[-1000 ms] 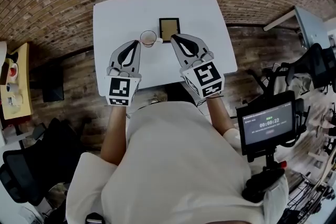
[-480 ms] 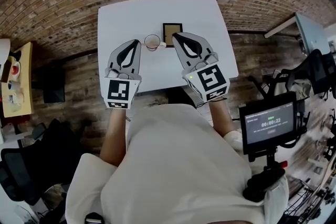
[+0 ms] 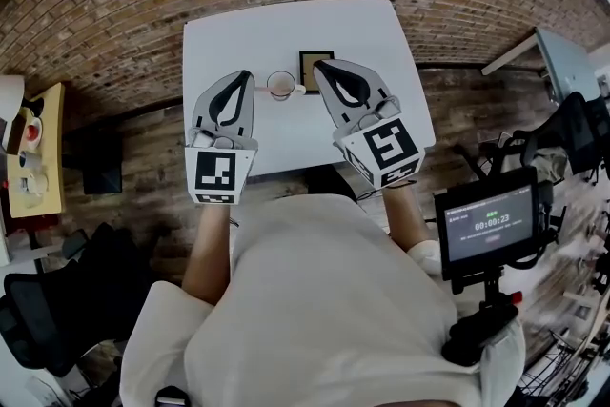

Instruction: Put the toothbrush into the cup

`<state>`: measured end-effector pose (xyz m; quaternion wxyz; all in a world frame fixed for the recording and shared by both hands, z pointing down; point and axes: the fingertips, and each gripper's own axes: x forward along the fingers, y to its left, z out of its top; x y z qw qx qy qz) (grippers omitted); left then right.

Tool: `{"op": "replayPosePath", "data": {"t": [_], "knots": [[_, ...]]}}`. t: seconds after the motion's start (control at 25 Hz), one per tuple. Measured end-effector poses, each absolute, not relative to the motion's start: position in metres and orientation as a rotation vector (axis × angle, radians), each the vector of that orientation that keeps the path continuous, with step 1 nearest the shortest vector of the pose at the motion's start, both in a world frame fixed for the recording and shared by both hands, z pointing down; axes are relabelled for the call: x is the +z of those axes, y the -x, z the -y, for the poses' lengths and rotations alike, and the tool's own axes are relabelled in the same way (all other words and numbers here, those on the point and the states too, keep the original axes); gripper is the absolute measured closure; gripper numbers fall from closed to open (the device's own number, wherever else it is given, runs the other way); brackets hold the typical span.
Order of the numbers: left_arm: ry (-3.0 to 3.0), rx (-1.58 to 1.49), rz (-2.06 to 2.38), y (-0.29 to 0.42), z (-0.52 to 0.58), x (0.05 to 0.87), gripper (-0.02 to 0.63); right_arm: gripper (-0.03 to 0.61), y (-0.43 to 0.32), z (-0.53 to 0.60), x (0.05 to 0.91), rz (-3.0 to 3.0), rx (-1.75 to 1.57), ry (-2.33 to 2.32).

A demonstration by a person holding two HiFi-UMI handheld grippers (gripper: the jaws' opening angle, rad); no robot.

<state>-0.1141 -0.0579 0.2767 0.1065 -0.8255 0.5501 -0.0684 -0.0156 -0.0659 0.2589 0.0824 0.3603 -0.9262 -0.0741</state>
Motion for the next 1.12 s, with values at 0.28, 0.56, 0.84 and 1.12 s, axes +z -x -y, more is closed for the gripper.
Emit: {"op": "replayPosePath", "data": {"t": [0.28,0.56,0.84,1.12], "knots": [[2.42,-0.196,-1.569,0.105,0.057,0.263,0.606,0.577,0.01,0.068,0.249,2.746,-0.215,-1.132],[2.424,-0.187,-1.564,0.105,0.057,0.262,0.606,0.577,0.011,0.07,0.251,2.744,-0.211,-1.136],[2.439,-0.183,-1.564,0.106,0.06,0.265,0.606,0.577,0.012,0.073,0.255,2.738,-0.2,-1.136],[2.446,-0.179,-1.569,0.109,0.061,0.266,0.606,0.577,0.012,0.074,0.258,2.732,-0.189,-1.137]]}}
